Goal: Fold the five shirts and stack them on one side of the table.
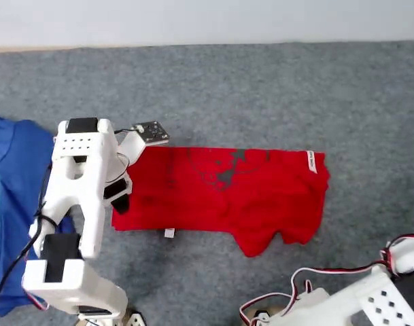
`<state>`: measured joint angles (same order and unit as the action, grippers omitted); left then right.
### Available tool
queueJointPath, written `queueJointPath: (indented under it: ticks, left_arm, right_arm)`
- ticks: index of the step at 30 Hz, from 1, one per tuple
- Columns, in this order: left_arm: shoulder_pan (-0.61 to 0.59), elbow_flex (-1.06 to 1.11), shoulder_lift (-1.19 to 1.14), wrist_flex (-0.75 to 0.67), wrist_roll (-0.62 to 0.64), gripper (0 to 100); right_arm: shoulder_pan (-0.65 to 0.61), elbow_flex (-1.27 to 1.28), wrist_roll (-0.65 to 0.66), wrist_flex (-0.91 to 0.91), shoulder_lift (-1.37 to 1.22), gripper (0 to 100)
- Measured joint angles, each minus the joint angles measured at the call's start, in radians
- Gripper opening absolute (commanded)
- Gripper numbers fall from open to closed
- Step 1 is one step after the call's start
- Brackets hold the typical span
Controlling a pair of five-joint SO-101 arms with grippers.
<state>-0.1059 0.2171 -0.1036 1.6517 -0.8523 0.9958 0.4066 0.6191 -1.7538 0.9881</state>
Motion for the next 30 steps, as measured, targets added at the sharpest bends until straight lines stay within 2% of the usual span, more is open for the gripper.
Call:
queueJointPath:
  ticks: [5,9,13,17,21,30]
  left_arm:
    - [0.005,0.000,0.052,0.000,0.089,0]
    - [0.023,0.000,0.075,0.002,0.189,0]
    - [0.023,0.000,0.075,0.009,0.318,0]
    - [0.023,0.000,0.075,0.057,0.381,0]
    - [0.023,0.000,0.075,0.071,0.450,0]
    - [0.023,0.000,0.075,0.071,0.559,0]
  right_arm:
    - [-0.160,0.000,-0.038,0.002,0.000,1.0]
    - [-0.341,0.000,-0.146,0.017,-0.029,1.0]
    - [-0.488,0.002,-0.193,0.035,-0.201,1.2]
    - [-0.557,0.002,-0.198,0.080,-0.362,7.7]
    - [-0.601,0.002,-0.149,0.149,-0.477,15.9]
    - [-0.721,0.002,-0.110,0.374,-0.738,13.3]
